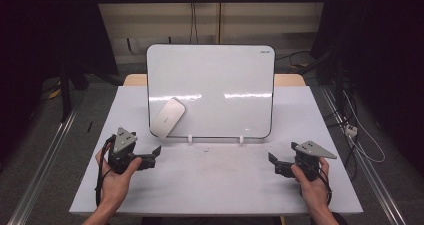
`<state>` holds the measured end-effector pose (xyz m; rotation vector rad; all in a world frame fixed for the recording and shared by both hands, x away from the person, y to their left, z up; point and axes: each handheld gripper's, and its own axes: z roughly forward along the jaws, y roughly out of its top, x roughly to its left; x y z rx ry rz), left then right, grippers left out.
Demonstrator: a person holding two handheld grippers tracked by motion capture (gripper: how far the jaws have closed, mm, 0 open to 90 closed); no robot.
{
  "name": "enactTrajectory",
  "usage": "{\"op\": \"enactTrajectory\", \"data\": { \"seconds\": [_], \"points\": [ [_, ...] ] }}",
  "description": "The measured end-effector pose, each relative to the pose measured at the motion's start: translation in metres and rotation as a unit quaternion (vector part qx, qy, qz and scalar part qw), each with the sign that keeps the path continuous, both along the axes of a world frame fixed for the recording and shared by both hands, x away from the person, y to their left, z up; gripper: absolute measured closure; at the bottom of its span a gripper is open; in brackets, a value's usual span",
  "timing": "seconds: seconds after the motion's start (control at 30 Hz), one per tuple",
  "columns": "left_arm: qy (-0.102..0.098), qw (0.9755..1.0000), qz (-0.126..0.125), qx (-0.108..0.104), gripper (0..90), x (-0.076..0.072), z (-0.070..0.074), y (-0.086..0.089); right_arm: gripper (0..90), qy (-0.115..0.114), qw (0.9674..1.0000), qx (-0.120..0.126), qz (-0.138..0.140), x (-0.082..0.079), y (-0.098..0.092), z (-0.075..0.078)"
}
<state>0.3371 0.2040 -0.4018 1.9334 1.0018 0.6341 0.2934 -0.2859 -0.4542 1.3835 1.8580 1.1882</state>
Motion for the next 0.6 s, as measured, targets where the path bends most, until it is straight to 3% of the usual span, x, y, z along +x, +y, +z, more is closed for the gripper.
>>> {"op": "enactTrajectory", "data": {
  "seconds": [0.07,0.13,0.23,0.33,0.6],
  "points": [
    [0.008,0.9999,-0.002,-0.008,5.2,-0.003,-0.004,0.001,6.4,0.0,1.0,0.0,0.0,0.0,0.0,0.0],
    [0.01,0.9999,-0.003,-0.004,5.3,-0.007,-0.009,0.002,6.4,0.0,1.0,0.0,0.0,0.0,0.0,0.0],
    [0.012,0.9996,0.01,-0.024,5.3,-0.011,-0.018,0.006,6.4,0.001,1.0,-0.001,0.0,0.0,-0.001,0.0],
    [0.015,0.9995,0.006,-0.026,6.1,-0.016,-0.024,0.007,6.4,0.0,1.0,-0.001,0.001,0.0,0.0,0.0],
    [0.011,0.9993,0.013,-0.034,5.1,-0.018,-0.025,0.009,6.4,-0.001,1.0,0.001,0.007,-0.001,0.0,0.001]
  ]
}}
